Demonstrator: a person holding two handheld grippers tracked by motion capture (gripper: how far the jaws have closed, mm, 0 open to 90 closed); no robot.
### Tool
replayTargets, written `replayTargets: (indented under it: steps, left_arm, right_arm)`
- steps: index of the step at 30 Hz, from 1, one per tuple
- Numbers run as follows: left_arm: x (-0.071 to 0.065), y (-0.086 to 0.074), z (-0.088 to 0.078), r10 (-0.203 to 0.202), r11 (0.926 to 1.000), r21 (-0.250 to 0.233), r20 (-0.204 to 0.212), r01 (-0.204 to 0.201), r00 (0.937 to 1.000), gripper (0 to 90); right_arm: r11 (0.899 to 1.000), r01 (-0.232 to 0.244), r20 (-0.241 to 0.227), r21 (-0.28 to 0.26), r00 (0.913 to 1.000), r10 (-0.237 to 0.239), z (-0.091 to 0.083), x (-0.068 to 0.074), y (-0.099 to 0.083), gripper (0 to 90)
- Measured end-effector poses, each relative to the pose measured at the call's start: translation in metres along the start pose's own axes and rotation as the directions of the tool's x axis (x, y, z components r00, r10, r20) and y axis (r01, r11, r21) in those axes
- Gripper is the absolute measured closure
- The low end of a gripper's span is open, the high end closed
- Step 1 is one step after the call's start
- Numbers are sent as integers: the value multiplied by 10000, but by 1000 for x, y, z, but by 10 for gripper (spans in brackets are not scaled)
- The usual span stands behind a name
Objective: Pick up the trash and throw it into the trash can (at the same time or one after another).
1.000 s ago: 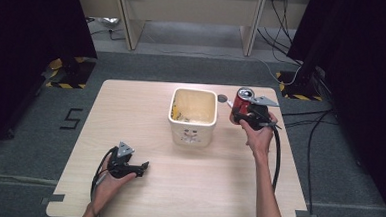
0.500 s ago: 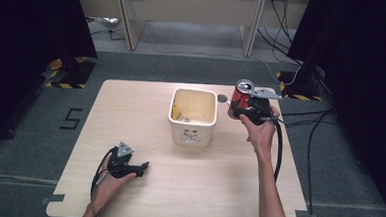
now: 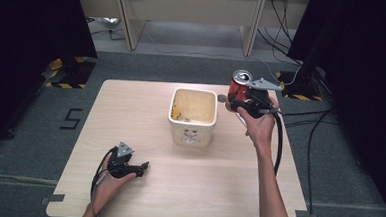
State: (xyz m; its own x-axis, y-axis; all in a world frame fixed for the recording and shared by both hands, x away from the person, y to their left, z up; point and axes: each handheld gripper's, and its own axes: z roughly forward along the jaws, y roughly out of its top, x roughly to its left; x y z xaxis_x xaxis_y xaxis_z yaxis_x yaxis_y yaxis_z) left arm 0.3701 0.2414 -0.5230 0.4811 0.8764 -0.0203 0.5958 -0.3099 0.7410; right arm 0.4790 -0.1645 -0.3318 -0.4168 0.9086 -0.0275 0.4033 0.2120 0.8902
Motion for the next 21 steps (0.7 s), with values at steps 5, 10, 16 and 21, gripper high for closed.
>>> replayTargets:
  steps: [5,10,16,21]
  left_arm:
    - [0,0,0,5,10000,5,0,-5,10000,136]
    - [0,0,0,2,10000,2,0,-2,10000,136]
    - [0,0,0,3,10000,-1,0,-3,10000,136]
    - [0,0,0,4,10000,-16,-10,-4,10000,136]
  right_arm:
    - [9999,130,-152,-76,9998,-131,-1,8,11,342]
    - [9993,260,-620,-280,9977,-277,2,24,23,341]
    - [9990,371,-1096,-263,9932,-397,12,40,28,341]
    - [9986,498,-1366,-156,9893,-514,22,53,30,342]
